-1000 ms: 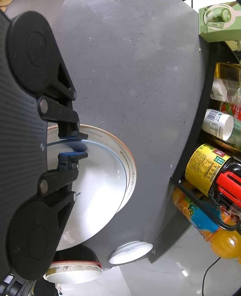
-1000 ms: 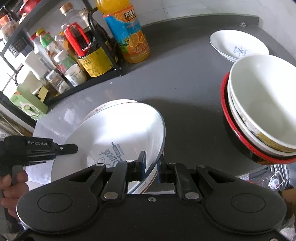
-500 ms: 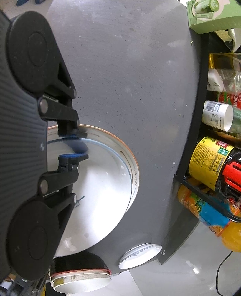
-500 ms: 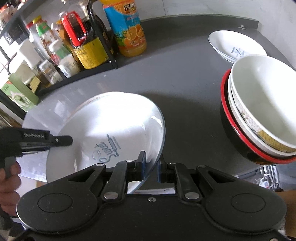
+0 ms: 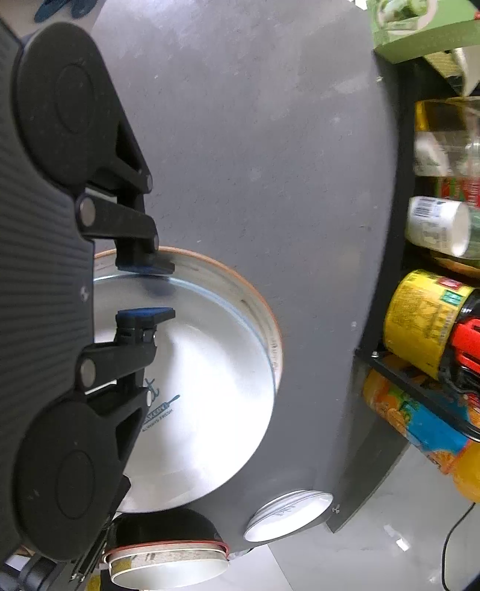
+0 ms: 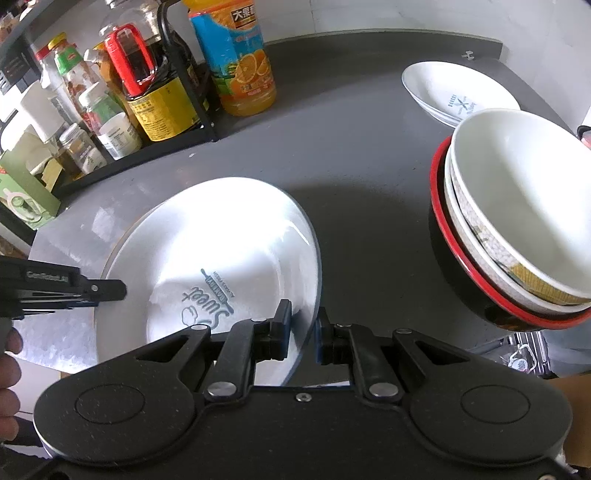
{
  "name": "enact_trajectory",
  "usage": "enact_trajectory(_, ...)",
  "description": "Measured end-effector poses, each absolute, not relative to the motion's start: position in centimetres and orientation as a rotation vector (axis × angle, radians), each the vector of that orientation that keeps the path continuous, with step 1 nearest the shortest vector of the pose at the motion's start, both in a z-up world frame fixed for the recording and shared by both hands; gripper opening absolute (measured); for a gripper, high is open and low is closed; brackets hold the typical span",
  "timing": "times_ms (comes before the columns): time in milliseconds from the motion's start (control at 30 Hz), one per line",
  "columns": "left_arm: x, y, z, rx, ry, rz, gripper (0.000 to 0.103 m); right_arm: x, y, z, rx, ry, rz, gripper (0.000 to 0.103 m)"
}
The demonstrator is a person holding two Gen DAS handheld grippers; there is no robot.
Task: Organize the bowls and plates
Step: 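Lower the Sweet plate with both grippers onto the orange-rimmed plate, open, then move both grippers to the white plate printed BAKERY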
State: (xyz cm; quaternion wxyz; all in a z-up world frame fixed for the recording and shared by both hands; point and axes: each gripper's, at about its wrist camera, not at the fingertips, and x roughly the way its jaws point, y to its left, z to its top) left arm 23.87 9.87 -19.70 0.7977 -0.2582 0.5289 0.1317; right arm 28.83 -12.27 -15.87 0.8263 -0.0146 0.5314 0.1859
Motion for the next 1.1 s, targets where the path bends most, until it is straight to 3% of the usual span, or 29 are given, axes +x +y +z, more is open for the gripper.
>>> enact_trajectory(533,22.0,10.9,-17.4,-0.541,1.103,0.317,0.022,29.8,-11.3,-17.5,-0.028,1.164,0.401,0.017)
enact_trajectory(700,21.8,11.2,-16.9,-0.555,1.096,0.328,0.025,29.8,-10.7,-17.6,-0.064,1.155,0.414,0.024)
enact_trajectory(767,22.1,11.2,-16.6,-0.559,1.094,0.325,0.028,30.0,-11.0,-17.0,-0.027,1.152,0.424,0.030)
enact_trajectory(867,22.5,10.9,-16.0,-0.537,1.081,0.330,0.045,30.2,-11.7,-15.4,0.000,1.112,0.440,0.046)
enact_trajectory(933,23.0,10.6,-15.5,-0.516,1.074,0.336,0.059,30.3,-12.2,-14.0,0.001,1.081,0.449,0.049)
enact_trajectory(1100,24.9,9.5,-14.4,-0.495,1.053,0.297,0.075,31.1,-14.3,-11.0,0.010,1.012,0.429,0.065)
